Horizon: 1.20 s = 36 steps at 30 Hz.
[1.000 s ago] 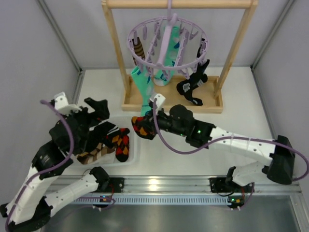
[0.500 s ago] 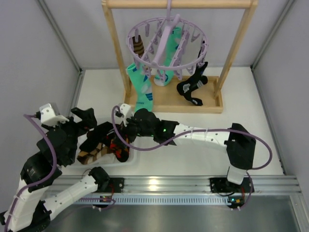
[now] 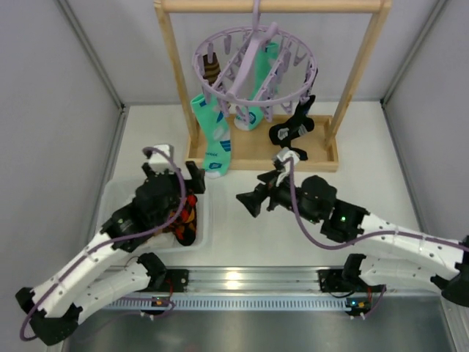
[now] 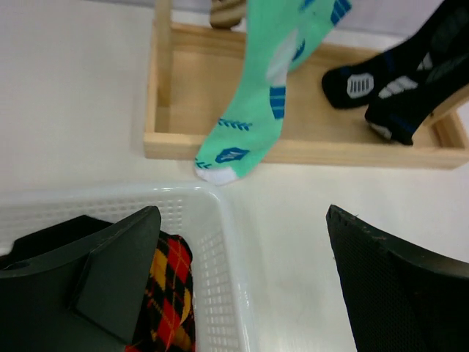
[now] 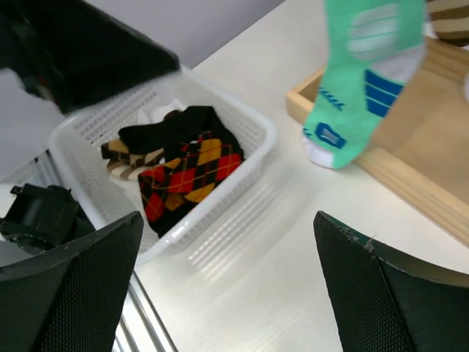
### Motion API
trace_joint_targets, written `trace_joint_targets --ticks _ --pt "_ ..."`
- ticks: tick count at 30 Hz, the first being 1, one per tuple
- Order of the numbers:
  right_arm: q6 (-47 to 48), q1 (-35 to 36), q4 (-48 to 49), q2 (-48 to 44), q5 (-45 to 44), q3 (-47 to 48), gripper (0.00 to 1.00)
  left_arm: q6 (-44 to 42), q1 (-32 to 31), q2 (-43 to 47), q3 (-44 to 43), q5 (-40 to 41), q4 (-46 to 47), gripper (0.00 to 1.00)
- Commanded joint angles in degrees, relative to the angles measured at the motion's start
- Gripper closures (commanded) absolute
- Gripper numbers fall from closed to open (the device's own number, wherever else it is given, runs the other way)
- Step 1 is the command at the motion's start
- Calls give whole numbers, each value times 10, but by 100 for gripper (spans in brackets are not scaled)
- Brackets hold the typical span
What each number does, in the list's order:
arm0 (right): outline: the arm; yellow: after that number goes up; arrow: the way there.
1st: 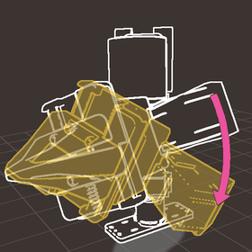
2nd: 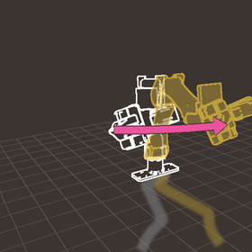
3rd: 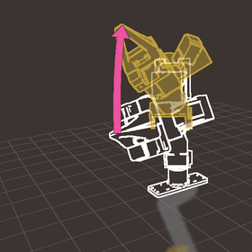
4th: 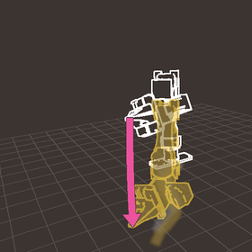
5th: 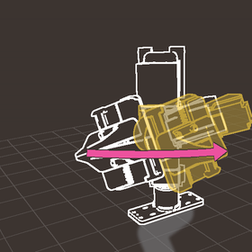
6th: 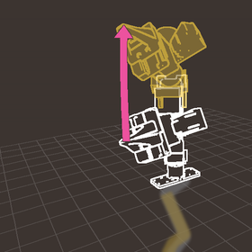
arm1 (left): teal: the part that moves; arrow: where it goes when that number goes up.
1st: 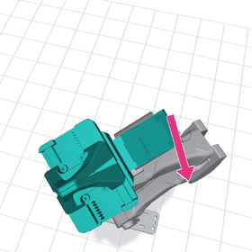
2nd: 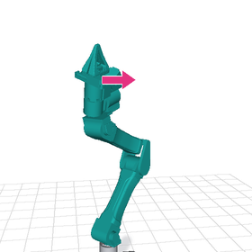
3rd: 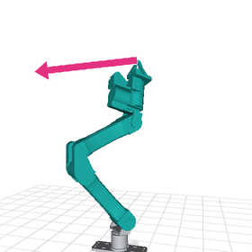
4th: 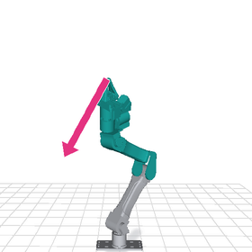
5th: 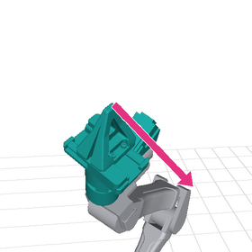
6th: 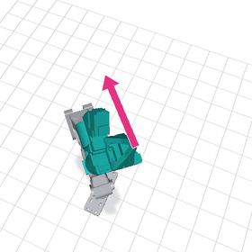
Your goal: Remove the socks clipped to the hanger
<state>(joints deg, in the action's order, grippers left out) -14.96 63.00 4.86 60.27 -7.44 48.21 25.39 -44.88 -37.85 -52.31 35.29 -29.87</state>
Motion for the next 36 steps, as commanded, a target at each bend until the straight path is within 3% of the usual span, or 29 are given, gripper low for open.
trace_joint_targets --ticks 1,5,7,12,14,20,25,29,30,32,33,36 --pt "-17 -21 -14 -97 -45 -47 3 -76 1 -36 78 -71 267 1" --pt "-16 -35 -74 -171 -42 -77 1 -119 31 -100 164 -144 452 1" --pt "-10 -36 -95 -198 -29 -77 1 -133 64 -131 166 -195 490 1" --pt "-2 -37 -130 -245 8 -85 1 -109 222 -213 191 -402 641 1" --pt "2 -37 -130 -263 23 -93 1 -112 259 -261 177 -441 662 1" --pt "20 -37 -136 -274 51 -87 1 -133 291 -380 124 -579 727 1" --pt "28 -37 -132 -277 90 -87 1 -148 293 -449 96 -581 755 2" --pt "29 -36 -133 -285 90 -93 1 -133 296 -506 64 -598 762 18" --pt "33 -37 -133 -287 89 -94 1 -133 294 -510 54 -595 762 36" --pt "34 -37 -132 -290 78 -98 0 -119 290 -506 54 -580 762 57" --pt "33 -36 -131 -293 78 -97 1 -118 285 -499 61 -571 762 73" --pt "24 -37 -125 -299 39 -94 1 -133 247 -441 99 -487 762 85"
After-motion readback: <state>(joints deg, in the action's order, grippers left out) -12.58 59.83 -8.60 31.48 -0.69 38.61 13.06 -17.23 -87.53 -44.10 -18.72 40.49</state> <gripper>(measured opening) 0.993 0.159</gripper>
